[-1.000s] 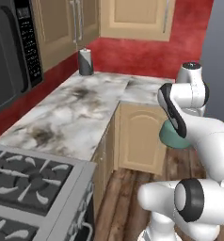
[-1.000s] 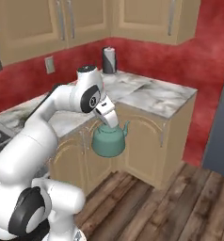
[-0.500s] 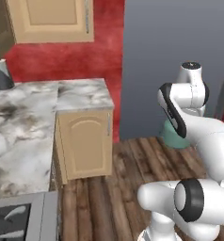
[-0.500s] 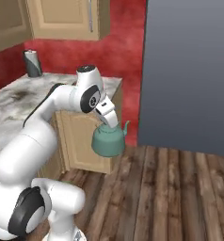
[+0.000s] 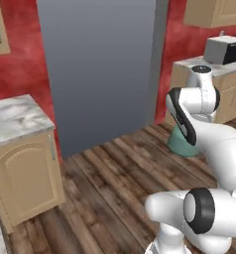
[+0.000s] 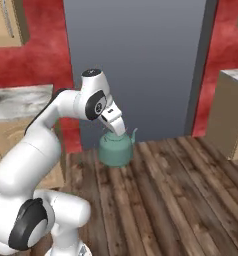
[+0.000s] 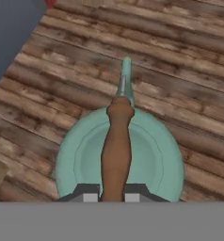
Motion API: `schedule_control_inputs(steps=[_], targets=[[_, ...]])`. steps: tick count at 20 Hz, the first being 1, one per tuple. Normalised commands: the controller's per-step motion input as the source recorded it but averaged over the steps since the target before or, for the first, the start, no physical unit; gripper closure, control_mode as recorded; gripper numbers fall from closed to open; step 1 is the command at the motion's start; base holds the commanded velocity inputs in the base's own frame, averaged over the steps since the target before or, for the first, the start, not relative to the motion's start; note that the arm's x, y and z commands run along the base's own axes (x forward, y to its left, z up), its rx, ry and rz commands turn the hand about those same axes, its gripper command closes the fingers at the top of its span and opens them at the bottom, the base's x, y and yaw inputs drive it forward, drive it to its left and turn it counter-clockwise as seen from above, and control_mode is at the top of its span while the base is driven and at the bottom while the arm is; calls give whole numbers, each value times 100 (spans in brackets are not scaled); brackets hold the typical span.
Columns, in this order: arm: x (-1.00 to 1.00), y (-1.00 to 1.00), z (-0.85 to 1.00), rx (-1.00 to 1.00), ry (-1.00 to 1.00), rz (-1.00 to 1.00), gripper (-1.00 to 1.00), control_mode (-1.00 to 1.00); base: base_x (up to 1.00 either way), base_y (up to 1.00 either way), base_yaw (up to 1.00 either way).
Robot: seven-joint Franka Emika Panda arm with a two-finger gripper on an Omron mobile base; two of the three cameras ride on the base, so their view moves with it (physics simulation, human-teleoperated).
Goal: The kettle is done boiling. Turn off the stove, then wait for 300 timesteps before moving the kettle to the dining table.
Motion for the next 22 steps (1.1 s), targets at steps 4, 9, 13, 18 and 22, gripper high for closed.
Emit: schedule_control_inputs(steps=[4, 9, 13, 18, 22], targets=[[0, 0, 0, 0, 0, 0, 100, 100, 0, 0, -69], [0, 0, 0, 0, 0, 0, 100, 100, 0, 0, -69], [0, 0, 0, 0, 0, 0, 100, 100, 0, 0, -68], [0, 0, 0, 0, 0, 0, 100, 100, 3, 0, -66], [0, 0, 0, 0, 0, 0, 100, 100, 12, 0, -63]])
